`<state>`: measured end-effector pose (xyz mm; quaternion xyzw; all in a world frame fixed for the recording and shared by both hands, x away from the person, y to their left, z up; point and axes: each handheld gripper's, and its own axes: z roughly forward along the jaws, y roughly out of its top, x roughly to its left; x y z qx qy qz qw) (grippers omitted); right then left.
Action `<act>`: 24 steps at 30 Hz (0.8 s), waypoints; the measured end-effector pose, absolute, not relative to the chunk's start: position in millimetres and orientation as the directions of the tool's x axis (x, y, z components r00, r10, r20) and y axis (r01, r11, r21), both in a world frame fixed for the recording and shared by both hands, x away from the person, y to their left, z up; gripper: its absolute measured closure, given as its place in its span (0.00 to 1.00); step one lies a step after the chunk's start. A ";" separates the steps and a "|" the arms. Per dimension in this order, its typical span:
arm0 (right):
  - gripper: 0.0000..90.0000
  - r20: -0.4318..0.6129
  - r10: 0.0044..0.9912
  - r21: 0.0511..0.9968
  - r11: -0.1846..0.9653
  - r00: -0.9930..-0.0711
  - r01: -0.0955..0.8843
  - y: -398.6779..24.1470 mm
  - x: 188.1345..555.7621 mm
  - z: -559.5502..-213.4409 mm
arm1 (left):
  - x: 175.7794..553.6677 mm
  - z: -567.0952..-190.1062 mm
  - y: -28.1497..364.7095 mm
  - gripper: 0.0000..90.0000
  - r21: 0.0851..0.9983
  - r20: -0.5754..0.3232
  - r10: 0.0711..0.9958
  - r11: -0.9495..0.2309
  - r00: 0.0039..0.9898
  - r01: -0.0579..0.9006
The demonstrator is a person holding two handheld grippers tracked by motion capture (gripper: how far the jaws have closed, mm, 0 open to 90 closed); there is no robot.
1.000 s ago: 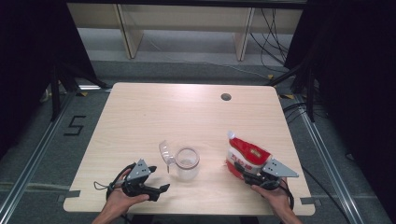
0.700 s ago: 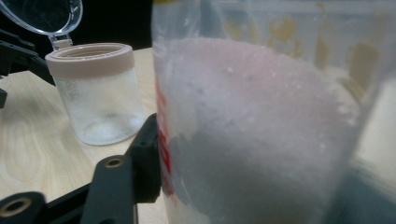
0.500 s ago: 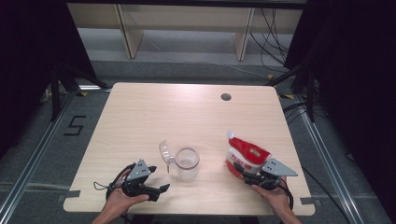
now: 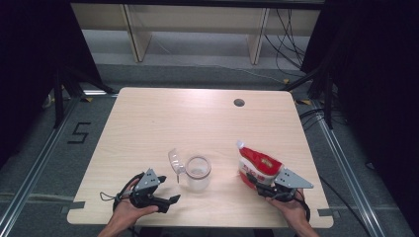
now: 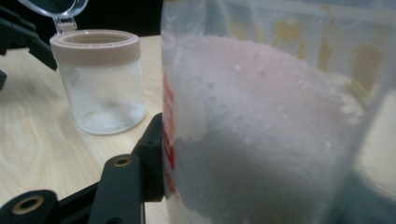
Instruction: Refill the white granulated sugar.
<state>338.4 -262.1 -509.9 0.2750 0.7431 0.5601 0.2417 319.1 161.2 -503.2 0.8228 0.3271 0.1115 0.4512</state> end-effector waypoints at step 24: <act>0.54 -0.429 0.613 0.856 0.510 -0.664 -0.081 -241.3 326.5 -486.8 | 320.4 -502.7 164.5 0.18 0.826 -0.110 0.652 -0.360 0.750 0.434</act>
